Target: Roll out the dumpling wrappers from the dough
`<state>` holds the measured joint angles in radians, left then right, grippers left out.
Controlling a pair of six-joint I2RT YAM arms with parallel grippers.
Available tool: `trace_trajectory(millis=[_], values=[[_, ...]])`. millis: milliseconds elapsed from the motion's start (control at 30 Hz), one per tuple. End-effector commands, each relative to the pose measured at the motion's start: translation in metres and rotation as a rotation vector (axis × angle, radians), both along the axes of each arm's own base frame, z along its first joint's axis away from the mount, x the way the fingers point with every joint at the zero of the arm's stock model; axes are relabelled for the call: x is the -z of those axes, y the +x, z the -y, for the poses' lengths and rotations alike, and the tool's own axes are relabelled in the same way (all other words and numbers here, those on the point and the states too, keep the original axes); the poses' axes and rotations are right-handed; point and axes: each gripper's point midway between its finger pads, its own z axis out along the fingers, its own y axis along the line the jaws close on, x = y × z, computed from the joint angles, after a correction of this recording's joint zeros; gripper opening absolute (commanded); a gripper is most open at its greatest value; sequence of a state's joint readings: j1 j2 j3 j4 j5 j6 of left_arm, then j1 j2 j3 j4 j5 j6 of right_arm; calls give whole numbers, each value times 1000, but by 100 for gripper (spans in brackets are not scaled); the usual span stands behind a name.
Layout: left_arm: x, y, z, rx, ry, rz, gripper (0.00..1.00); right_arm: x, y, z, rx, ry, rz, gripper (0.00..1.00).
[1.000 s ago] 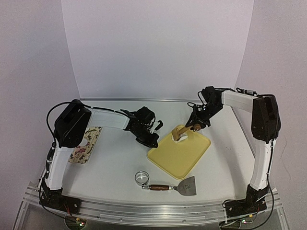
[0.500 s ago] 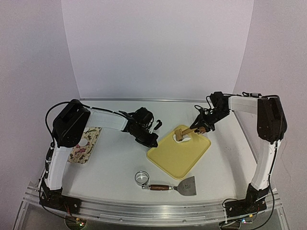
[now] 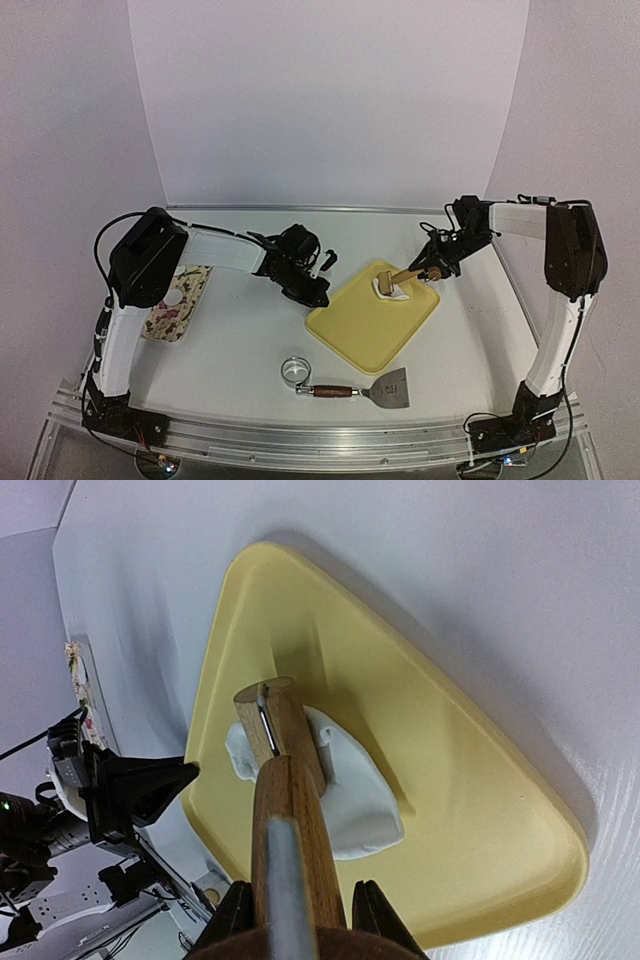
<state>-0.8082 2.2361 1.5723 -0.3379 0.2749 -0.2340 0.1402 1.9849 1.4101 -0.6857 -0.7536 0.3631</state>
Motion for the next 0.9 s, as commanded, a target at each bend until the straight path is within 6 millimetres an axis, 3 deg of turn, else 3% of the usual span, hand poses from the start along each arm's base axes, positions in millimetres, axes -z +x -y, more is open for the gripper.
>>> trace_trajectory(millis=[0,600,867], values=[[67,-3,-77,-139,286,-89,0,97,-96,125,4,-633,-393,0],[67,-5,-83,-159,290,-91,0,95,-104,151,37,-659,-410,0],[65,-5,-83,-160,286,-89,0,91,-107,153,44,-656,-405,0]])
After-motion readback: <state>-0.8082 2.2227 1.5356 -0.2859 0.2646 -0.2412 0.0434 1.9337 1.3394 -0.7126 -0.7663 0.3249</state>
